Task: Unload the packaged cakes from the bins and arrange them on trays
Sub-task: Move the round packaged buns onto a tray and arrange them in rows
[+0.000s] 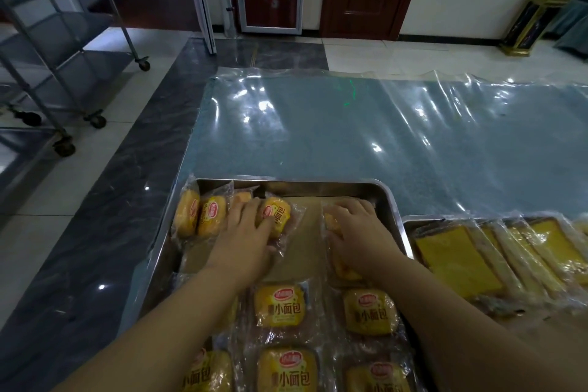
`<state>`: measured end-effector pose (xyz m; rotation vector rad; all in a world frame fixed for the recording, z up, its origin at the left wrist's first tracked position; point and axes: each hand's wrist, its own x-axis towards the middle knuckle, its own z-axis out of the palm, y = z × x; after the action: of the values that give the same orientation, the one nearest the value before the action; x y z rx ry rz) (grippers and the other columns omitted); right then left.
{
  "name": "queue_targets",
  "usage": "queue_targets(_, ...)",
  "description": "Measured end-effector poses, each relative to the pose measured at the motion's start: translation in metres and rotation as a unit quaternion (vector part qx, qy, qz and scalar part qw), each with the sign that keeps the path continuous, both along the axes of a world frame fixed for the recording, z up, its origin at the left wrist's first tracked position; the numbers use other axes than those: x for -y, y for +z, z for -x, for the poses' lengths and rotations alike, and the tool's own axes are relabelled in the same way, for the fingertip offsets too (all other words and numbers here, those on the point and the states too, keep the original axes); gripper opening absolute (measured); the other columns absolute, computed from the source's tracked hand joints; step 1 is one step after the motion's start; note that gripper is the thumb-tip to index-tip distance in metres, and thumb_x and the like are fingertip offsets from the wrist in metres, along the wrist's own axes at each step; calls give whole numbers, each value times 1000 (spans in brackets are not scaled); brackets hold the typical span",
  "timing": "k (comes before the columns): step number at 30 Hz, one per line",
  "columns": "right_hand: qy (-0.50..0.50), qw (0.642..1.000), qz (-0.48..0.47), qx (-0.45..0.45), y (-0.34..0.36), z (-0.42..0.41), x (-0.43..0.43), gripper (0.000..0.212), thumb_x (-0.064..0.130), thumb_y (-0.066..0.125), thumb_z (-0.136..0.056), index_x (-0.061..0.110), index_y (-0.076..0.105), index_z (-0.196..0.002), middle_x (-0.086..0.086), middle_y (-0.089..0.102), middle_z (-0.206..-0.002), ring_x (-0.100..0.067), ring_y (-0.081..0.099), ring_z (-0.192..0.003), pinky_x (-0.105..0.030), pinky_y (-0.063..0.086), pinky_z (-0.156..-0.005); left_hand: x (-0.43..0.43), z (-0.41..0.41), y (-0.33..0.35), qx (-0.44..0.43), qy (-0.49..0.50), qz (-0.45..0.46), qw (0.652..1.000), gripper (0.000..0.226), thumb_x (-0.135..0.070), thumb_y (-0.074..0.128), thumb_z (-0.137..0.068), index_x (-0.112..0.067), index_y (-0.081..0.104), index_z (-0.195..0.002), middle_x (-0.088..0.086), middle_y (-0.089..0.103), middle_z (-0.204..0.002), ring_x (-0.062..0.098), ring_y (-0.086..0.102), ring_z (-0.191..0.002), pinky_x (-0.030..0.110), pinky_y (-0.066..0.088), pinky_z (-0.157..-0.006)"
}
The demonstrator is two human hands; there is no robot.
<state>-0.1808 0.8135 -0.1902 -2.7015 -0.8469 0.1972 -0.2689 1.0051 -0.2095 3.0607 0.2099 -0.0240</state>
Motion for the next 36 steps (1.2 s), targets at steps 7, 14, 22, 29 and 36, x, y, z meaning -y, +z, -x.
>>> queue_targets(7, 156, 985, 69, 43, -10, -3, -55, 55, 20, 53, -91, 31, 33, -141, -7, 25, -152, -29, 18, -141, -48, 32, -107, -19, 10, 1, 28, 4, -43, 999, 63, -25, 66, -81, -22, 35, -137, 9, 23, -149, 29, 17, -137, 38, 24, -112)
queue_targets(14, 130, 982, 121, 57, -13, 1, -74, 52, 40, 59, -87, 30, 40, -135, -10, 38, -137, -30, 45, -119, -42, 45, -88, -35, 13, 8, 33, 2, -19, 999, 53, -19, 64, -83, -25, 42, -131, 2, 34, -144, 23, 29, -128, 33, 35, -103)
queue_targets(22, -52, 997, 31, -50, -7, 4, -77, 46, 36, 52, -93, 22, 40, -136, -10, 34, -138, -24, 53, -107, -33, 47, -81, -35, 24, 23, 177, 51, 171, 968, 35, -3, 59, -86, -13, 60, -120, 8, 62, -121, 24, 54, -114, 32, 40, -94)
queue_targets(29, -38, 962, -222, -156, 23, 2, -61, 54, 29, 60, -90, 32, 39, -139, 11, 46, -132, -10, 45, -119, -31, 40, -96, -27, 30, 38, 147, 55, 435, 887, 34, -20, 53, -93, -52, 55, -103, -25, 61, -103, -7, 56, -94, 12, 48, -72)
queue_targets(36, -74, 924, -312, -210, 40, 6, -30, 9, 28, 66, -84, 22, 62, -81, 2, 67, -78, -15, 65, -74, -28, 55, -67, -17, 26, 39, 134, 141, 540, 819, 22, -17, 56, -91, -32, 62, -106, -11, 70, -99, 2, 65, -91, 30, 55, -77)
